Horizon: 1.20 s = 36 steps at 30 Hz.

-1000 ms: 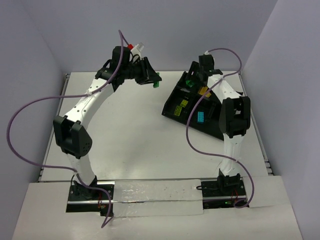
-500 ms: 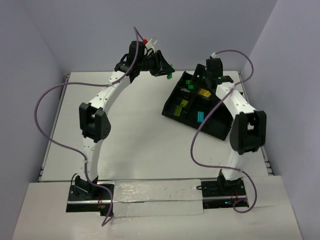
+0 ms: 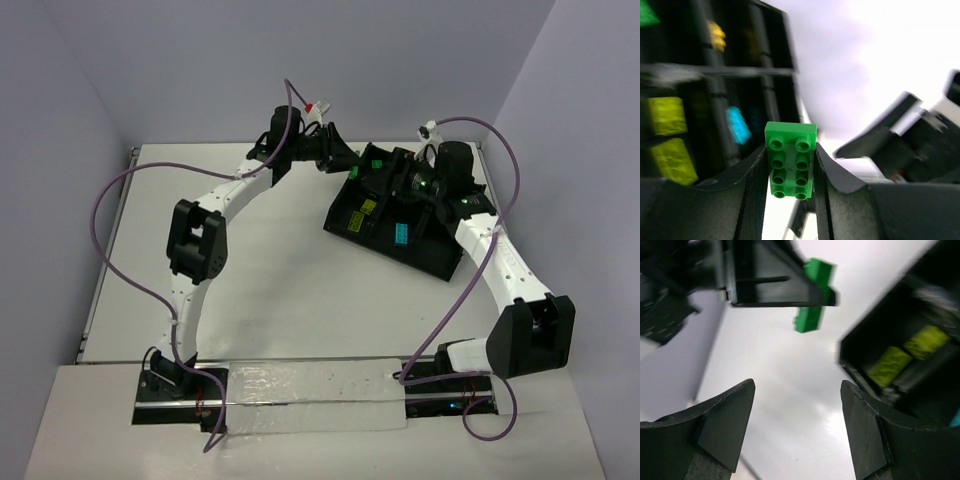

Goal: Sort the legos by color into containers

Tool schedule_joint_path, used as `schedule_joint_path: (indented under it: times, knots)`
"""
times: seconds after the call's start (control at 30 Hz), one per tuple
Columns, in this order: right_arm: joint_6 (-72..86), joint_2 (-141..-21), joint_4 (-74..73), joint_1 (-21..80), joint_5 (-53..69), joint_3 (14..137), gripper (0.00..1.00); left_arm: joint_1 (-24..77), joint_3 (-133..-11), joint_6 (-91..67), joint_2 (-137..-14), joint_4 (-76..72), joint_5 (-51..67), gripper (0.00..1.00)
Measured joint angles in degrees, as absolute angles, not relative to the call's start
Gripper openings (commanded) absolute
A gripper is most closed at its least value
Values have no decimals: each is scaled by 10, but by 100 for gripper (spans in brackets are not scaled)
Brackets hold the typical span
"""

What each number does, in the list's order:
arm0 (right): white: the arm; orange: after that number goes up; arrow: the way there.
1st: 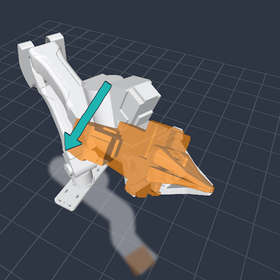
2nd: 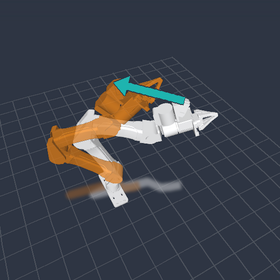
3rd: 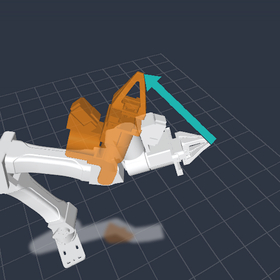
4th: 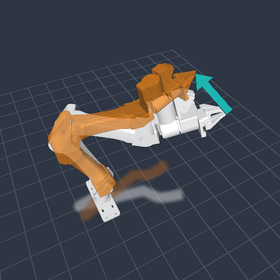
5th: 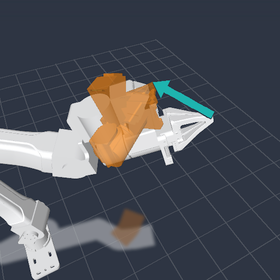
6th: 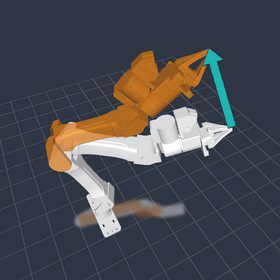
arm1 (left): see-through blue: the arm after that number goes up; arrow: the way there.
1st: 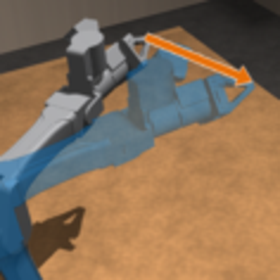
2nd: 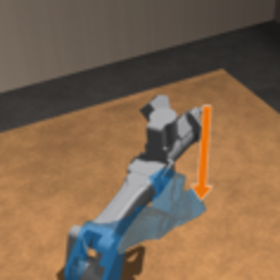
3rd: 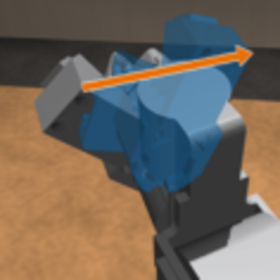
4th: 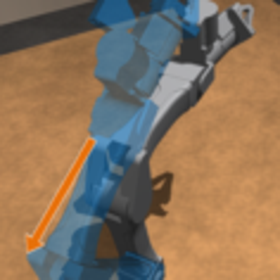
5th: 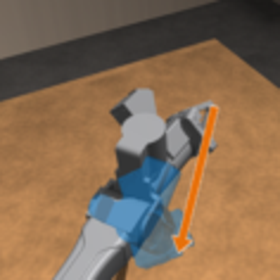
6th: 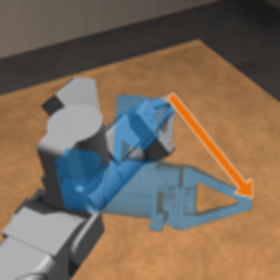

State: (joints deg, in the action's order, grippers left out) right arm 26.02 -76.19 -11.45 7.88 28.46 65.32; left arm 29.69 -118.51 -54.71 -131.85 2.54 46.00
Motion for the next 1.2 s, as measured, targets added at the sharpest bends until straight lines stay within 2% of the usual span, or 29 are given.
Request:
schedule_joint_path:
  times: [0.2, 0.43, 0.7, 1.2]
  knots:
    - [328, -763, 2, 79, 435, 624, 78, 297, -1097, -664, -1252, -174, 539, 0]
    - [400, -763, 109, 79, 483, 618, 78, 297, -1053, -798, -1230, -385, 574, 0]
    - [478, -774, 203, 79, 489, 595, 77, 297, -1044, -831, -1229, -423, 578, 0]
    - [529, -824, 268, 102, 490, 607, 59, 298, -1044, -834, -1229, -431, 582, 0]
